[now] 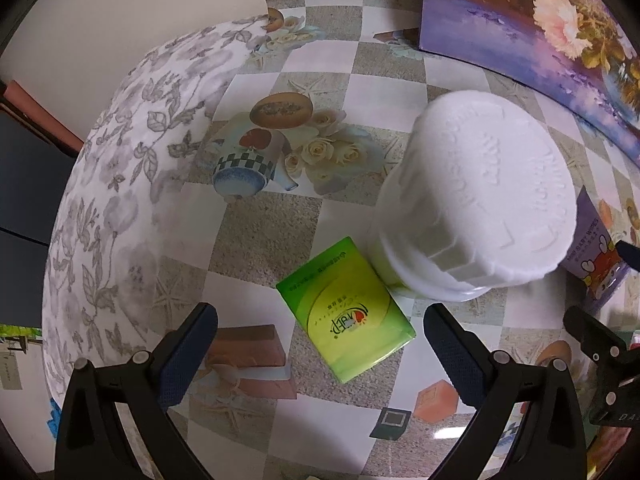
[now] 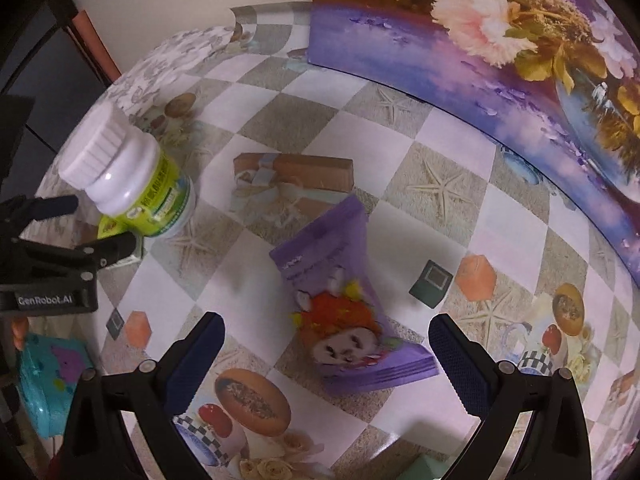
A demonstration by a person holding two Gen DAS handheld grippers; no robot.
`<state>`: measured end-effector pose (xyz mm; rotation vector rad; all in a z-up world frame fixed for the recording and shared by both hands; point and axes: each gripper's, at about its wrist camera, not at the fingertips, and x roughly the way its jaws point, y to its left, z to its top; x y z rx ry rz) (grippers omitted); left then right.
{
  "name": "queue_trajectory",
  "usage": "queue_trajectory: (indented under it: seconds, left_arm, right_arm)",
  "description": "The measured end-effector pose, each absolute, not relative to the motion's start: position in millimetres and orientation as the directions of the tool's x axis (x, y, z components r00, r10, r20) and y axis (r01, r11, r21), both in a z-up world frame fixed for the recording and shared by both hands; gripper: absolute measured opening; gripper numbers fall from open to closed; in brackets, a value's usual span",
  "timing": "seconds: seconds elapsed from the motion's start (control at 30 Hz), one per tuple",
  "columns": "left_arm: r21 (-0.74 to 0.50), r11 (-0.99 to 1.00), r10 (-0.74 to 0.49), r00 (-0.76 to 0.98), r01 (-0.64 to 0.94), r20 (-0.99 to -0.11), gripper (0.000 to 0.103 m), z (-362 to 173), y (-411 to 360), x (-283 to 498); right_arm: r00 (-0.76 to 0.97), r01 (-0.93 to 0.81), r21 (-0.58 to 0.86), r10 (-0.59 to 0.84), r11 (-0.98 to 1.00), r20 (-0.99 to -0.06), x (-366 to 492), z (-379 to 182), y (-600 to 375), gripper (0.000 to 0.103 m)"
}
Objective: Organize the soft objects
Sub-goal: 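Grasp the green tissue pack with the left gripper while the right gripper grasps the purple snack bag, then carry the tissue pack and snack bag over the tray and release both grippers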
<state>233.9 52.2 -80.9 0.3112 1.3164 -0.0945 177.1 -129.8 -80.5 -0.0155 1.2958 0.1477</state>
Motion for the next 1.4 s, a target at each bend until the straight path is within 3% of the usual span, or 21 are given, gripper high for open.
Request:
queue_trajectory:
  seconds: [0.33, 0.5, 0.53, 0.6, 0.67, 0.87, 1.4]
  left_arm:
    - [0.213, 0.939, 0.145, 0.25, 0.271, -0.957, 0.103, -88, 48, 241]
    - [0.219, 0.93, 0.146, 0.25, 0.295, -0.957, 0.101, -90, 43, 245]
    - [0.214, 0.93, 0.143, 0.243, 0.298, -0.959, 0.098, -91, 43, 245]
    - [0.191, 0.933, 0.125, 0.223, 0.305, -0.967, 0.079, -93, 42, 245]
    - [0.166, 0.937, 0.105, 0.207, 0.306, -0.973, 0.069, -96, 42, 245]
    - [0.157, 0.942, 0.094, 0.215, 0.297, -0.972, 0.06, -94, 47, 244]
    - [0.111, 0.969, 0.041, 0.299, 0.223, -0.953, 0.059, -32, 63, 189]
  right_arm:
    - [0.267, -0.121, 0.037, 0.068, 0.992, -0.961, 179, -85, -123, 0.094]
    - [0.258, -0.129, 0.04, 0.073, 0.991, -0.963, 182, -90, -114, 0.079]
    - [0.259, -0.13, 0.043, 0.075, 0.991, -0.963, 182, -90, -113, 0.074]
    - [0.256, -0.128, 0.045, 0.076, 0.991, -0.964, 181, -90, -112, 0.066]
    - [0.253, -0.123, 0.044, 0.074, 0.991, -0.965, 179, -89, -110, 0.056]
    - [0.247, -0.099, 0.062, 0.085, 0.993, -0.965, 170, -88, -111, 0.056]
    - [0.325, 0.018, 0.157, 0.143, 0.987, -0.935, 117, -33, -128, 0.055]
